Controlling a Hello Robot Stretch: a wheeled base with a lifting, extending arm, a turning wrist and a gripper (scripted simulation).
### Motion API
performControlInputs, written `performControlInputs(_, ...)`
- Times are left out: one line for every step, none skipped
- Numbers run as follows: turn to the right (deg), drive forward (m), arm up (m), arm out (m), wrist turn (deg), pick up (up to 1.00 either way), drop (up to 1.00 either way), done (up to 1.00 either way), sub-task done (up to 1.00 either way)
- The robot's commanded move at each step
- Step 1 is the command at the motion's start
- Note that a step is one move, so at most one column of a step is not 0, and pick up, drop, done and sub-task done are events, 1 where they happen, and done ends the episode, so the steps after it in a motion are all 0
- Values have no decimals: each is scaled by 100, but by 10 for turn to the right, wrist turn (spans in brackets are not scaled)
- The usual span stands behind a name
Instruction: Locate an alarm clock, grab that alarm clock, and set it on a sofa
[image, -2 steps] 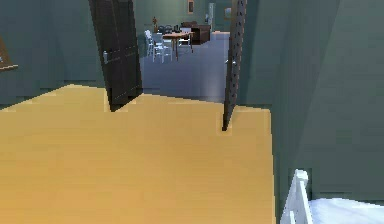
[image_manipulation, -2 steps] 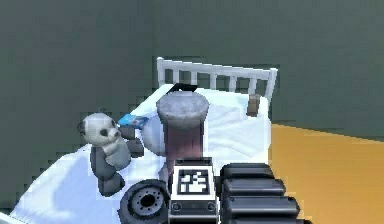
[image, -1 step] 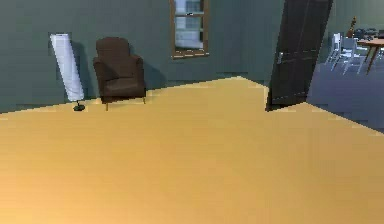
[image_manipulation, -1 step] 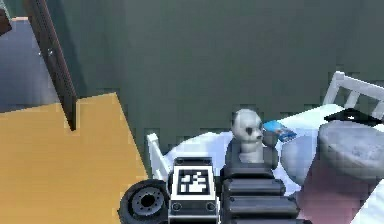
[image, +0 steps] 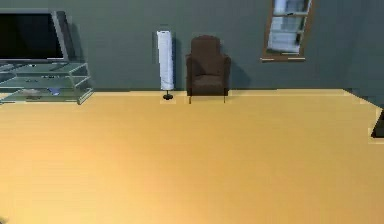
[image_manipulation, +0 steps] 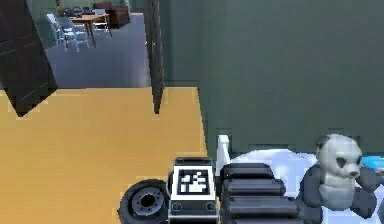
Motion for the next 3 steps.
performControlInputs(0,30,0,0,0,0,0,0,0)
performControlInputs(-390,0,0,0,0,0,0,0,0)
performControlInputs(0,100,0,0,0,0,0,0,0)
